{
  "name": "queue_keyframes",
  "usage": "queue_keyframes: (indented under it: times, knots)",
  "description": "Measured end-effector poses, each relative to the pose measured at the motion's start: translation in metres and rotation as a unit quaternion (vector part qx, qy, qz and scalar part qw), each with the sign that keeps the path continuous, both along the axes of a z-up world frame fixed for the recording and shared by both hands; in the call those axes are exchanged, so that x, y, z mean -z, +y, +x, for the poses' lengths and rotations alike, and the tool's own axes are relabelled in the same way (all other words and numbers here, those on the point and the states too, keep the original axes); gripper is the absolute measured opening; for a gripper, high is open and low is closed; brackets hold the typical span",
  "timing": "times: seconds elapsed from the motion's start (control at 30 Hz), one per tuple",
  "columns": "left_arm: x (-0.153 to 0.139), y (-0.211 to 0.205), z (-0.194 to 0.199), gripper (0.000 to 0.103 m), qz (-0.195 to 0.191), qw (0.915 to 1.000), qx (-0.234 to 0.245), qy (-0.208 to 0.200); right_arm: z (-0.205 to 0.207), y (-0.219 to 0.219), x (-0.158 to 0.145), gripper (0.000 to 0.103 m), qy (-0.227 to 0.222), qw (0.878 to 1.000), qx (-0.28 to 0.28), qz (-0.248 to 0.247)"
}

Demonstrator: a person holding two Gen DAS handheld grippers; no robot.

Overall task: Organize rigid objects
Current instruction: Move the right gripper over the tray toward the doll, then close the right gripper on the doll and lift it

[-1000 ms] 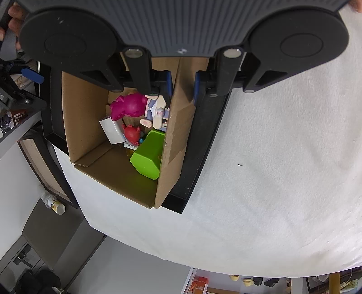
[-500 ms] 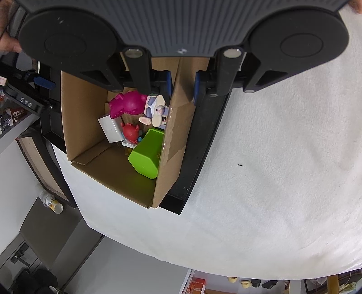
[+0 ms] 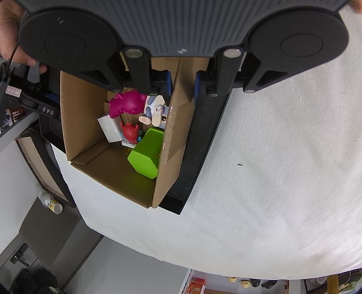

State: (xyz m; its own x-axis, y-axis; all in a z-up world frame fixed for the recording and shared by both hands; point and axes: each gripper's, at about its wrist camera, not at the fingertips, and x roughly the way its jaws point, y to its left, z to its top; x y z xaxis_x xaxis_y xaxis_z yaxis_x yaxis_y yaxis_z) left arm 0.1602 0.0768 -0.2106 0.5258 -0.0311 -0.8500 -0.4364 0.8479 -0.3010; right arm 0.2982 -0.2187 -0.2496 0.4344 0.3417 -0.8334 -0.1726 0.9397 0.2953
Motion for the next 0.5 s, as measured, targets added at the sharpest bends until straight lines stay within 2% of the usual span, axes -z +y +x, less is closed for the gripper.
queue_keyframes:
  times: [0.27,0.33,0.5]
  knots:
    - [0.0,0.0,0.002,0.018,0.003,1.0,0.001,0.002,-0.013,-0.008,-0.011,0.047,0.014,1.0,-0.017,0.001]
    - [-0.001,0.0,0.001,0.018,0.002,1.0,0.001,0.001,-0.017,-0.013,-0.016,0.039,0.02,1.0,-0.015,0.01]
    - [-0.003,0.001,0.0,0.018,0.002,1.0,0.002,-0.001,-0.027,-0.022,-0.024,0.038,0.037,0.999,-0.007,0.02]
